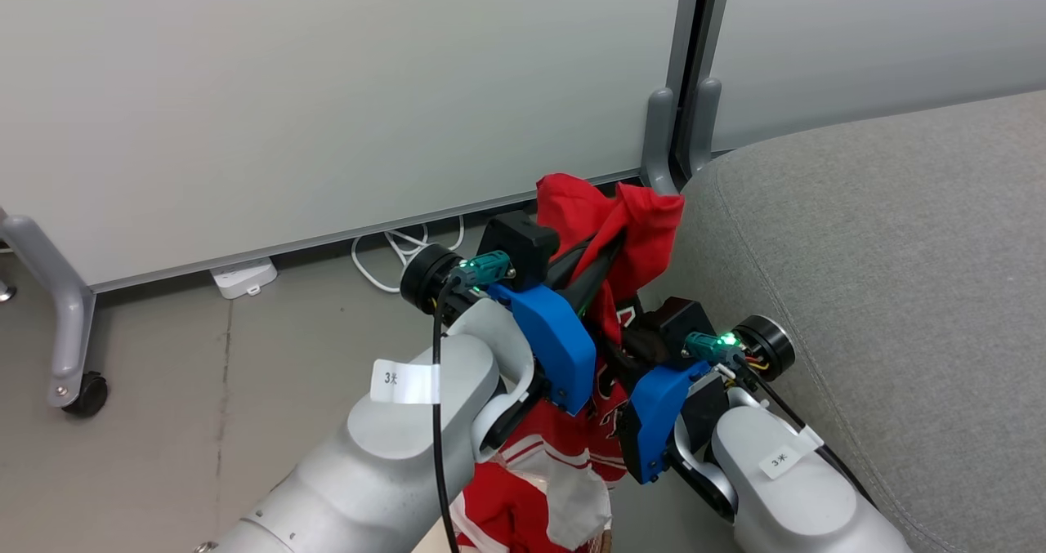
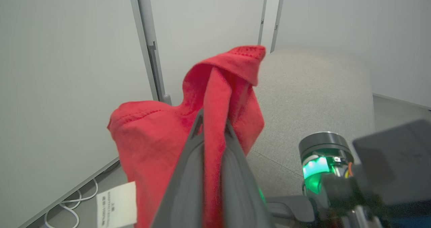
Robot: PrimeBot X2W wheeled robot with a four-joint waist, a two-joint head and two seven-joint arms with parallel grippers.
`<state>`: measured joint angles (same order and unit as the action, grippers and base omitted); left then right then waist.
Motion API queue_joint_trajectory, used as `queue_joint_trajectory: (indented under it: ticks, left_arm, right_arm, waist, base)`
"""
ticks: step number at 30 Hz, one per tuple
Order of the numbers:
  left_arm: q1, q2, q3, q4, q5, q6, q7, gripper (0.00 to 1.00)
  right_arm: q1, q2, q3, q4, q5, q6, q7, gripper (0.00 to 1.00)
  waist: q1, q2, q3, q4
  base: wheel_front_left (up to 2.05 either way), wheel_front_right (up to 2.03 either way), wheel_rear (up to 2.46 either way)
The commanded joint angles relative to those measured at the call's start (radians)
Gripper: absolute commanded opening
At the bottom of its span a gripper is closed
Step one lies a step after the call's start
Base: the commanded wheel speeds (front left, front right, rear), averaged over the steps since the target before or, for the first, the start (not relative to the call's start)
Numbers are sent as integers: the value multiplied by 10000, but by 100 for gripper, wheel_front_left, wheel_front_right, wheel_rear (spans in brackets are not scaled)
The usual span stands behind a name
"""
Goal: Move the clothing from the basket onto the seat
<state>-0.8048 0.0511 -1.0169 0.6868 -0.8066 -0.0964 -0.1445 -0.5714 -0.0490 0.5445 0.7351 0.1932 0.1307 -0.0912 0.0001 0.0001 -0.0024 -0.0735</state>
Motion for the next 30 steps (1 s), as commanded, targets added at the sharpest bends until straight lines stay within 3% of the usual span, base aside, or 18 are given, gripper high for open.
queue_joint_trajectory:
  ticks: [1, 18, 19, 20, 21, 22, 30]
  left_arm:
    - [-184, -6, -54, 58, -49, 47, -102, 0]
    - [-334, -5, -300, 393, -380, 144, -278, 0]
    - [-344, -5, -301, 403, -391, 170, -308, 4]
    - [-345, -5, -247, 409, -434, 189, -389, 35]
    - [-343, -3, -187, 418, -451, 217, -473, 79]
    - [-327, 21, -131, 420, -453, 247, -579, 100]
    - [733, 907, 243, -282, 85, 280, -1187, 100]
  right_arm:
    - [-201, -22, 62, 122, 113, 1, -112, 0]
    - [-371, -22, 272, 523, 420, 1, -500, 0]
    - [-390, -23, 277, 529, 422, 1, -505, 0]
    - [-411, -23, 283, 526, 425, 3, -516, 0]
    - [-420, -23, 283, 518, 420, 1, -532, 0]
    - [-420, -23, 277, 505, 417, 1, -554, 0]
    - [-438, -21, 4, 295, 285, 1, -818, 0]
  waist:
    - [-1, -1, -17, -12]
    - [-1, -1, -94, -101]
    - [-1, -1, -90, -98]
    - [-1, -1, -74, -98]
    - [-1, -1, -65, -99]
    - [-1, -1, -58, -101]
    - [-1, -1, -6, -155]
  base:
    - [0, 0, 0]
    - [0, 0, 0]
    - [0, 0, 0]
    - [0, 0, 0]
    - [0, 0, 0]
    - [0, 0, 0]
    - [0, 0, 0]
